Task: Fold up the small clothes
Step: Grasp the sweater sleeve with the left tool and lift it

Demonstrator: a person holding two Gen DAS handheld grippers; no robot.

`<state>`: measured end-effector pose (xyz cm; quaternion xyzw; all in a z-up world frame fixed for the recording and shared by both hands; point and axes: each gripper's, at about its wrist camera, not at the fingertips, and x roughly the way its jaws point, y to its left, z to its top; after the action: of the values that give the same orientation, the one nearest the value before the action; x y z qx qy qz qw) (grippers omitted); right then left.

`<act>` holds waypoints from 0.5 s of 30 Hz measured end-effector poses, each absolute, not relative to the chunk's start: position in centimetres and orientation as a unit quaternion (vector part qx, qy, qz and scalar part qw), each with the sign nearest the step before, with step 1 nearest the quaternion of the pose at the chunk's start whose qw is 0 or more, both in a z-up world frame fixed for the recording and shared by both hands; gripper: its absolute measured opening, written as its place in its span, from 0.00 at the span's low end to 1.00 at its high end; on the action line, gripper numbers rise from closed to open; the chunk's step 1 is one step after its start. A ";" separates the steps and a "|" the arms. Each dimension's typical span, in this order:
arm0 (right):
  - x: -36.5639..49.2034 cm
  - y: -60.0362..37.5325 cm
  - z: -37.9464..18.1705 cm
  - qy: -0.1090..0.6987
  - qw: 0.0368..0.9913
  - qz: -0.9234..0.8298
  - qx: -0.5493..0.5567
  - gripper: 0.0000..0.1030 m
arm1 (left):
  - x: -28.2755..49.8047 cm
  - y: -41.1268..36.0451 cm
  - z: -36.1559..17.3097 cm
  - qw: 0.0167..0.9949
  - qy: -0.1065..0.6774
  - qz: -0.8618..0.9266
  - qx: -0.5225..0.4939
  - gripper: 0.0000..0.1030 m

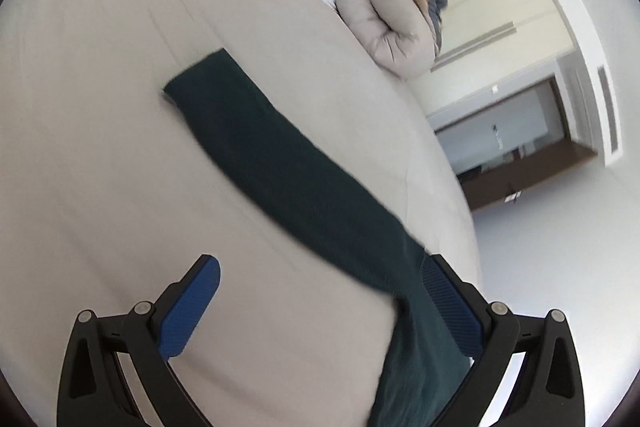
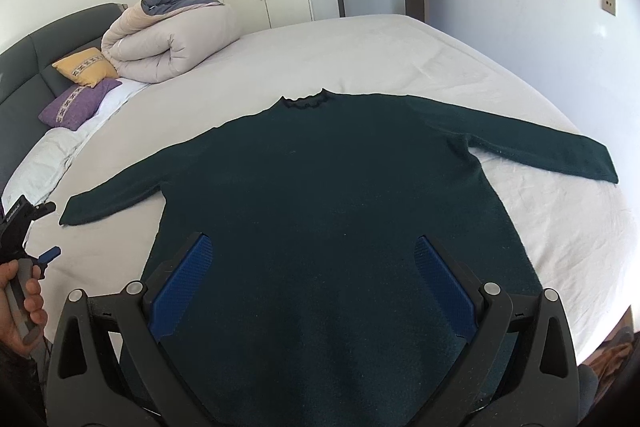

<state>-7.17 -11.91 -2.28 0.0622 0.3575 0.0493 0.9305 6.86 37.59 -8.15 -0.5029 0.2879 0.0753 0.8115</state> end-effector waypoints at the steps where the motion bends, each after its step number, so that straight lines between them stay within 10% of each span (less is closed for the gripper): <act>1: -6.8 -11.9 -2.5 0.362 0.929 0.050 0.063 1.00 | 7.4 38.7 -8.6 0.805 0.280 0.080 -0.517 0.99; 15: -2.1 -10.7 -7.5 0.430 0.892 0.059 0.123 1.00 | 13.3 44.6 -12.9 0.750 0.230 0.148 -0.602 0.97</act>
<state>-2.12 -10.72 -7.46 0.1233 0.4303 0.0591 0.8923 13.33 44.59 -12.86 -0.6019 0.2299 0.1476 0.7503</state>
